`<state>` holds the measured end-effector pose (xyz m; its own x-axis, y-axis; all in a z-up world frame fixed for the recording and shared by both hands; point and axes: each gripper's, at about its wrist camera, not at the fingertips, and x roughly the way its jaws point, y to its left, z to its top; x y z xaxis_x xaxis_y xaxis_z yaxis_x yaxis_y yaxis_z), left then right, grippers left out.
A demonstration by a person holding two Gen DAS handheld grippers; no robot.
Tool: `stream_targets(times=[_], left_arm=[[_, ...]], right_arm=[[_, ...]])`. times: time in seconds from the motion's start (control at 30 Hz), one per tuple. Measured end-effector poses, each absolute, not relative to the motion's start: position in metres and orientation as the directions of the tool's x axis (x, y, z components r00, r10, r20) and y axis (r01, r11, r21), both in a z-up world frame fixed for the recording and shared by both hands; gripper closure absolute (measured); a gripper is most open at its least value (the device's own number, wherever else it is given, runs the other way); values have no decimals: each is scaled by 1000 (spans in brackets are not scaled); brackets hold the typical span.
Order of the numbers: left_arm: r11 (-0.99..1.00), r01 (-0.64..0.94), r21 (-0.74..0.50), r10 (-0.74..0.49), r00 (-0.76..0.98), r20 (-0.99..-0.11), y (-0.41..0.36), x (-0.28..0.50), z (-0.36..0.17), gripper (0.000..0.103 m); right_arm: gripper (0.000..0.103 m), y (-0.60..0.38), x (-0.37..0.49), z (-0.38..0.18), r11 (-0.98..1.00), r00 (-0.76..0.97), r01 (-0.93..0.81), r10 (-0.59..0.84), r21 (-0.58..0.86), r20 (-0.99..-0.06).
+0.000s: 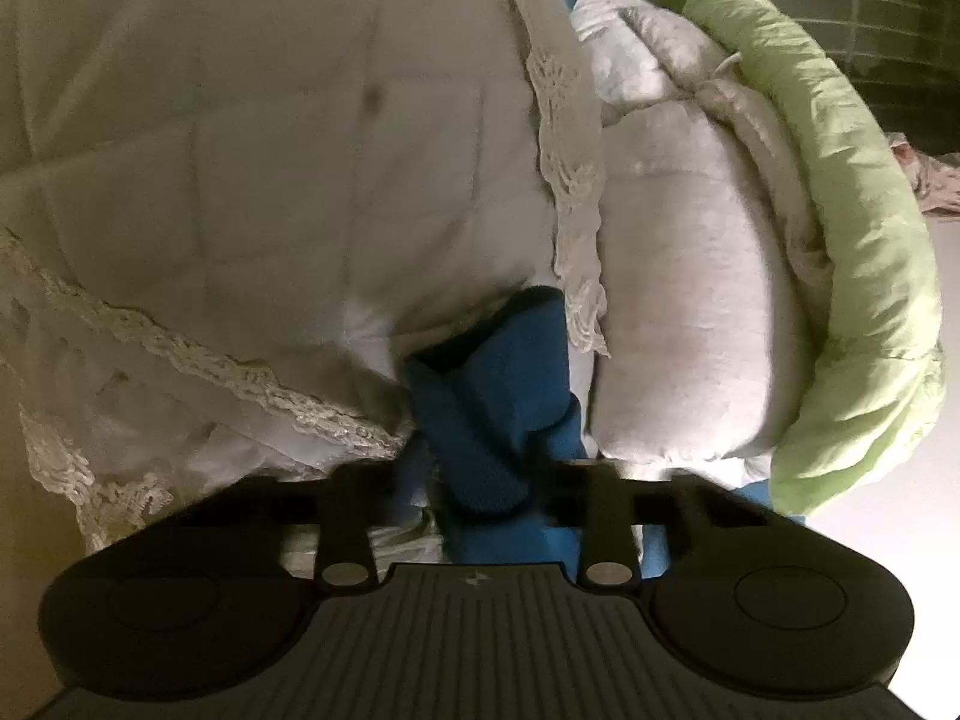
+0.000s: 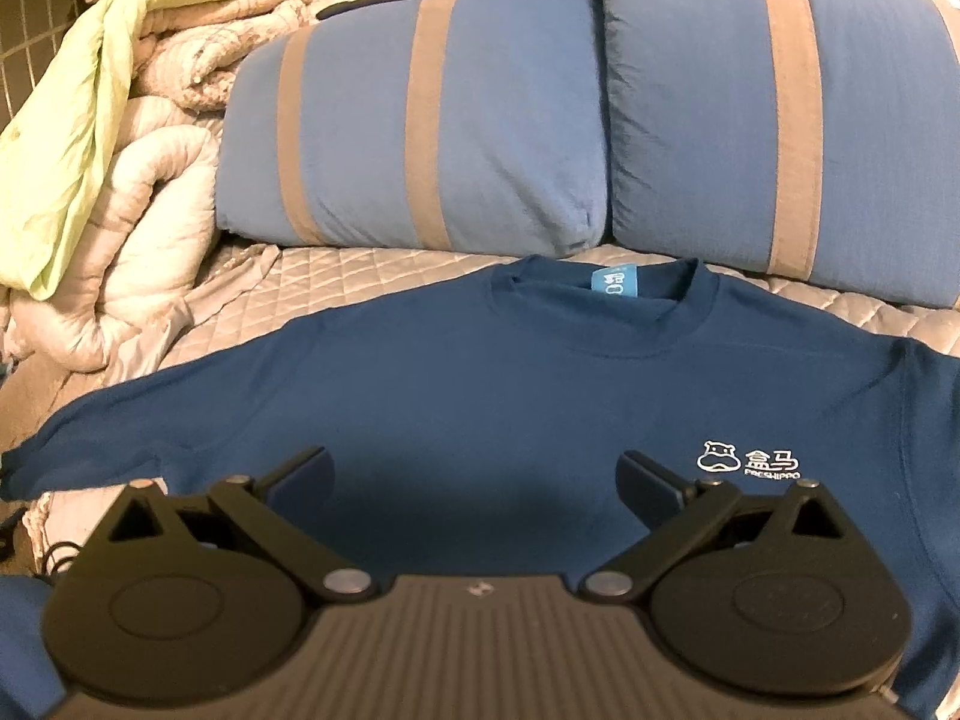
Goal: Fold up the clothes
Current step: 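Hold the cuff with the left gripper and stretch the sleeve straight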
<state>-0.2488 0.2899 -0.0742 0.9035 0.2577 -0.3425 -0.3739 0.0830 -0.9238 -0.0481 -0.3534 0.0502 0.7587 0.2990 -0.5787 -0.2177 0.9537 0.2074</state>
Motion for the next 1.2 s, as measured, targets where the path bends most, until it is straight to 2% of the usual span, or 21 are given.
stream_targets(times=[0.07, 0.17, 0.43, 0.6, 0.9, 1.2], left_arm=[[93, -390, -916, 254, 899, -358, 291, -247, -69, 87], [108, -430, -896, 251, 884, -394, 293, -245, -58, 90], [394, -577, -715, 299, 816, -494, 278, -224, 7, 91], [548, -611, -571, 347, 788, -509, 252, -205, 45, 91], [760, -535, -370, 339, 811, -477, 192, -162, 94, 92], [893, -408, -189, 292, 845, -447, 118, -129, 108, 92]], right_arm=[[0, -351, -49, 50, 954, 758, -224, 298, 197, -580], [0, -349, -50, 51, 952, 759, -237, 305, 192, -576], [0, -342, -53, 54, 950, 763, -271, 310, 155, -568], [0, -337, -56, 55, 950, 767, -289, 303, 117, -566], [0, -339, -56, 56, 954, 767, -270, 297, 133, -569], [0, -343, -54, 56, 949, 758, -266, 313, 166, -572]])
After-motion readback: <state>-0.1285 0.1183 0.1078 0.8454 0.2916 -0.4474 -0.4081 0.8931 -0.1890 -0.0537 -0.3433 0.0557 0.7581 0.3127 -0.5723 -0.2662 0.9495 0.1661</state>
